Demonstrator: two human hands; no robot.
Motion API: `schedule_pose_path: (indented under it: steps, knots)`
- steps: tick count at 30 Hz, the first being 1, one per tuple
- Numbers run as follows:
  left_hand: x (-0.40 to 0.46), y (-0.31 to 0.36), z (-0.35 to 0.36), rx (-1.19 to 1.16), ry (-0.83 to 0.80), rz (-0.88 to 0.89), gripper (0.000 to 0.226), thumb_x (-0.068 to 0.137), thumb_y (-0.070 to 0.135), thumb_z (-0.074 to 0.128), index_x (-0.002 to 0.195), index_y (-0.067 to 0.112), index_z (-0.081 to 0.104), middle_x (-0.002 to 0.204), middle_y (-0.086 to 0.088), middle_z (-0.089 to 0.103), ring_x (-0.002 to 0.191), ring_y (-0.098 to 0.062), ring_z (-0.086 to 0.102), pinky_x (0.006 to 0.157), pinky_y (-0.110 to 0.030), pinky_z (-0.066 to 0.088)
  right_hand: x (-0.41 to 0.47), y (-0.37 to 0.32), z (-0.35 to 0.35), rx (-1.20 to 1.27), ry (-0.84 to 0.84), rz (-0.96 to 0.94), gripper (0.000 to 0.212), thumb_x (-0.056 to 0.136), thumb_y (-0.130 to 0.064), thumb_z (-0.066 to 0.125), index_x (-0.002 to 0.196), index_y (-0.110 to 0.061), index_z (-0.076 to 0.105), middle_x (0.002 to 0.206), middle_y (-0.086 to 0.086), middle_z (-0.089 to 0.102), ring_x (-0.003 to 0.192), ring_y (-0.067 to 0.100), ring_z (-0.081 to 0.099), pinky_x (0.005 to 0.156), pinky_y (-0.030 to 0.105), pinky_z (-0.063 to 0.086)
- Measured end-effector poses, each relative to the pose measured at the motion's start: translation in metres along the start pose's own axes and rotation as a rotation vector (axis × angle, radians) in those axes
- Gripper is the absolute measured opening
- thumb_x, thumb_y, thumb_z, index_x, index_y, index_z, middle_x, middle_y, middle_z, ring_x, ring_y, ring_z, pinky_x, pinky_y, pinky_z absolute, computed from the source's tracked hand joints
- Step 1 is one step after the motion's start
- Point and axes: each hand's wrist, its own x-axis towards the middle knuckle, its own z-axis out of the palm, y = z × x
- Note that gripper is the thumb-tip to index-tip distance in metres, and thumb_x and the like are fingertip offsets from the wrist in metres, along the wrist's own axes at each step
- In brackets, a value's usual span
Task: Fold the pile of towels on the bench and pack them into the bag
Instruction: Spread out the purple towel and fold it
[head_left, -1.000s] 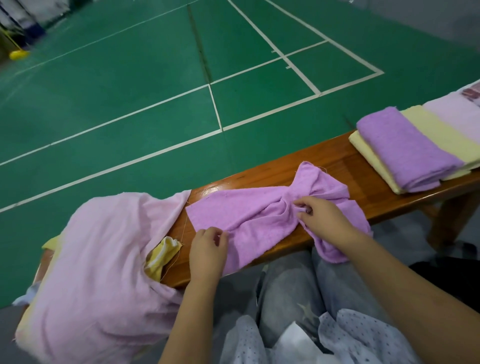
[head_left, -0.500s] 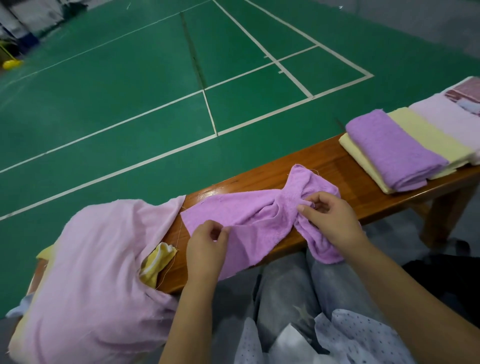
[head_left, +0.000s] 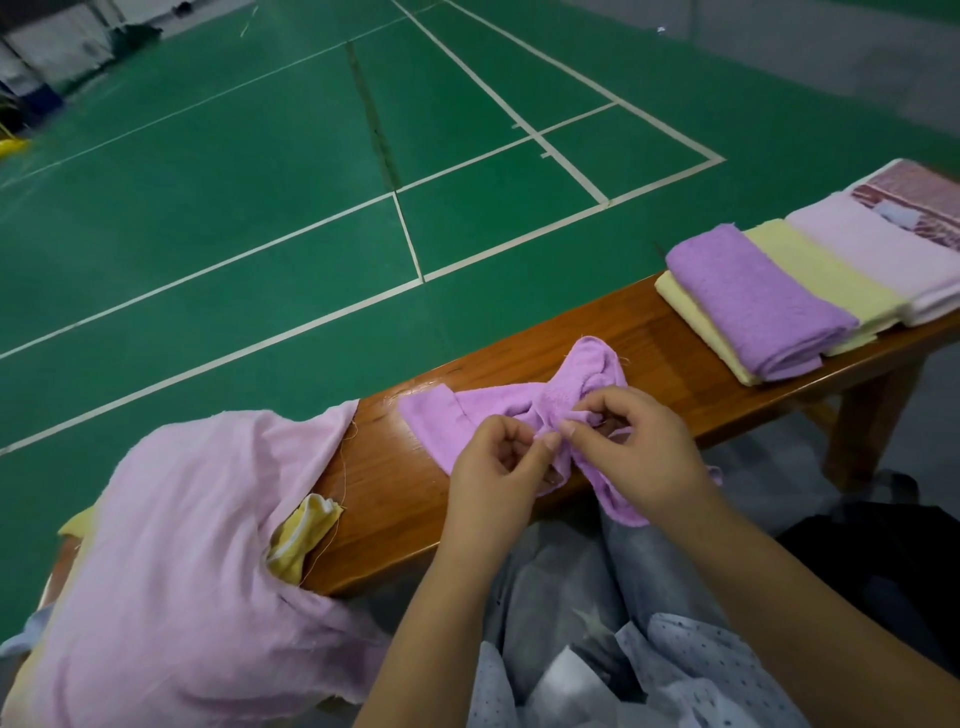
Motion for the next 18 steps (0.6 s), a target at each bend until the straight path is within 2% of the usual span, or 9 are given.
schedule_pose_path:
  steps: [3,6,8,10,12,14,18]
  knots:
    - [-0.002,0.003,0.001,-0.049,0.009,-0.009,0.011,0.091,0.021,0.064,0.091,0.01,0.06,0.081,-0.006,0.07,0.073,-0.013,0.07,0.063,-0.021,0.057,-0.003,0.003,-0.001,0.065,-0.005,-0.047,0.005,0.086,-0.02,0.067,0.09,-0.017,0.068,0.082,-0.006,0.062,0.072,0.006,0.057,0.065,0.011,0.043]
    - [-0.003,0.005,0.002,-0.071,0.013,-0.014,0.008,0.091,0.019,0.064,0.093,0.011,0.061,0.082,-0.003,0.07,0.074,-0.011,0.07,0.063,-0.018,0.055,-0.006,0.005,0.0,0.064,-0.037,-0.045,0.011,0.088,-0.019,0.066,0.096,-0.014,0.071,0.079,-0.012,0.061,0.069,0.002,0.057,0.065,0.003,0.041]
    - [-0.004,0.005,0.002,-0.077,0.016,-0.014,0.009,0.091,0.019,0.064,0.093,0.011,0.062,0.081,-0.002,0.07,0.073,-0.01,0.07,0.062,-0.017,0.055,-0.007,0.002,-0.001,0.056,-0.039,-0.051,0.01,0.088,-0.019,0.065,0.096,-0.016,0.07,0.079,-0.012,0.062,0.069,0.001,0.057,0.065,0.003,0.041]
    - [-0.005,0.006,0.002,-0.091,0.012,-0.011,0.01,0.091,0.019,0.064,0.093,0.01,0.062,0.08,-0.002,0.07,0.072,-0.009,0.07,0.063,-0.018,0.055,-0.007,0.0,-0.003,0.054,-0.055,-0.043,0.011,0.089,-0.018,0.064,0.099,-0.017,0.069,0.086,-0.004,0.065,0.077,0.006,0.06,0.072,0.008,0.046]
    - [-0.006,0.006,0.003,-0.106,0.001,-0.016,0.012,0.091,0.02,0.064,0.094,0.009,0.063,0.08,-0.003,0.071,0.073,-0.009,0.07,0.064,-0.019,0.056,-0.007,-0.003,-0.004,0.019,-0.055,-0.021,0.016,0.09,-0.018,0.063,0.105,-0.015,0.069,0.096,0.001,0.066,0.09,0.013,0.061,0.083,0.026,0.053]
    - [-0.007,0.006,0.004,-0.123,-0.006,-0.018,0.012,0.091,0.019,0.064,0.094,0.007,0.063,0.081,-0.003,0.072,0.074,-0.01,0.071,0.065,-0.02,0.056,-0.007,-0.004,-0.005,0.0,0.001,-0.028,0.017,0.088,-0.018,0.066,0.105,-0.014,0.07,0.1,0.001,0.061,0.095,0.016,0.06,0.084,0.033,0.054]
    - [-0.006,0.007,0.005,-0.138,-0.007,-0.024,0.012,0.091,0.018,0.064,0.095,0.007,0.063,0.083,-0.006,0.072,0.074,-0.012,0.071,0.069,-0.023,0.058,-0.007,-0.004,-0.007,-0.105,0.062,-0.079,0.019,0.087,-0.018,0.068,0.104,-0.015,0.072,0.102,-0.005,0.053,0.096,0.012,0.053,0.078,0.018,0.047]
